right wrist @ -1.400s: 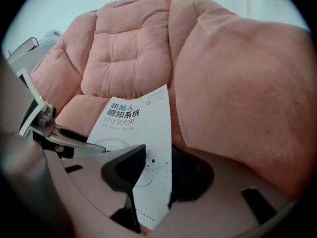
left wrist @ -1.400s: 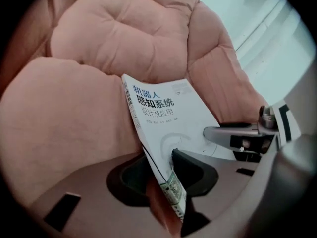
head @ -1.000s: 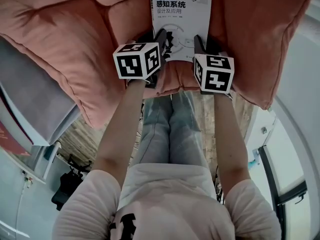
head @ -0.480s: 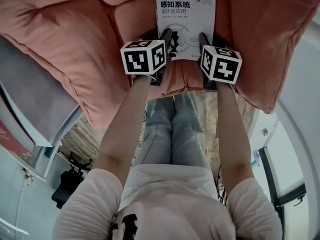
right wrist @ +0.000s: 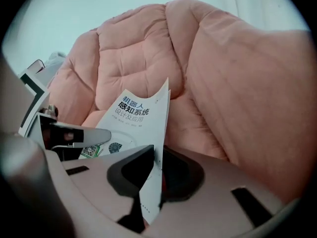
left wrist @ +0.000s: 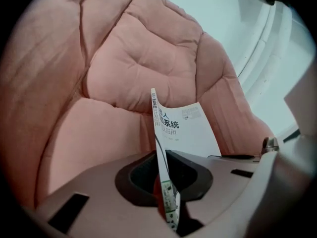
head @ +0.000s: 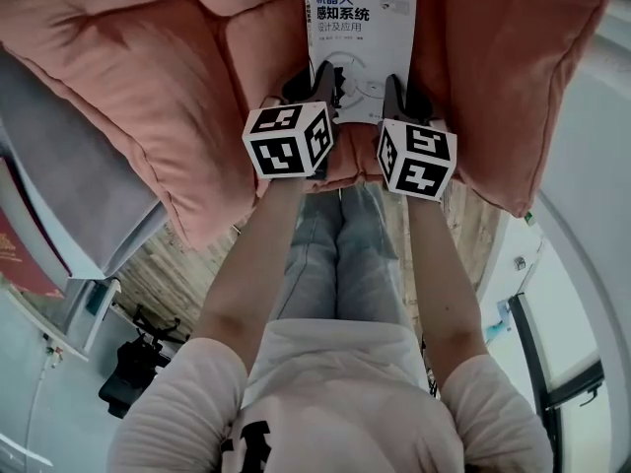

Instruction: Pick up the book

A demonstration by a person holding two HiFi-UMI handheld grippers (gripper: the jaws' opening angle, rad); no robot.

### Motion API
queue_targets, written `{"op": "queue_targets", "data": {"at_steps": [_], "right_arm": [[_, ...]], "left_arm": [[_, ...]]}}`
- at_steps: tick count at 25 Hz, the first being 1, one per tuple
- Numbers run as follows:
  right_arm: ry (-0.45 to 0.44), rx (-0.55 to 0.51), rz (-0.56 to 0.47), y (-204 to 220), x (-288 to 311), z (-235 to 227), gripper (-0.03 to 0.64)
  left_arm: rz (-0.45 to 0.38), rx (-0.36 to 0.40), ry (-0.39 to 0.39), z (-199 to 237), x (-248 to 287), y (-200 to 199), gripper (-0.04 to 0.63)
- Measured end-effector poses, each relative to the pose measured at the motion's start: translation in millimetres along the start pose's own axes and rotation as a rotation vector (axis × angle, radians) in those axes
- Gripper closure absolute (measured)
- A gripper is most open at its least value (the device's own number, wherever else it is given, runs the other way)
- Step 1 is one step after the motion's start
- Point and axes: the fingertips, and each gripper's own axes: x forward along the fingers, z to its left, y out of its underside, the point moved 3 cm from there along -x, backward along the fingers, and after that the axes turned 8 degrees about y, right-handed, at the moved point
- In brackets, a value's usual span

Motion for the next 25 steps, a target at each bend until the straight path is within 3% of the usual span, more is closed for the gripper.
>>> {"op": "queue_targets", "data": {"at_steps": [4, 9, 12, 18, 25], "right_arm": [[-0.019, 0.002, -0.069, -29, -31, 16, 0.554], [-0.04, -0.024, -0.17, -114, -125, 25, 0.554], [-0.065, -0.033, -0.227, -130, -130, 23, 0.554], [-0.108, -0.066, -0.356, -183, -176, 28, 0.554], [-0.124, -0.05, -0.517, -250, -258, 26, 0.554]], "left_arm": [[-0.053, 0.005, 0.016, -7, -31, -27, 0.548], [-0.131, -0.006, 0.05, -65, -111, -101, 0.548], [-0.173, 0.003, 0.062, -71, -115, -114, 0.548], [-0.257, 0.161, 0.069, -104, -156, -168, 0.543], [-0.392, 0.192, 0.149, -163, -224, -230, 0.545]]}}
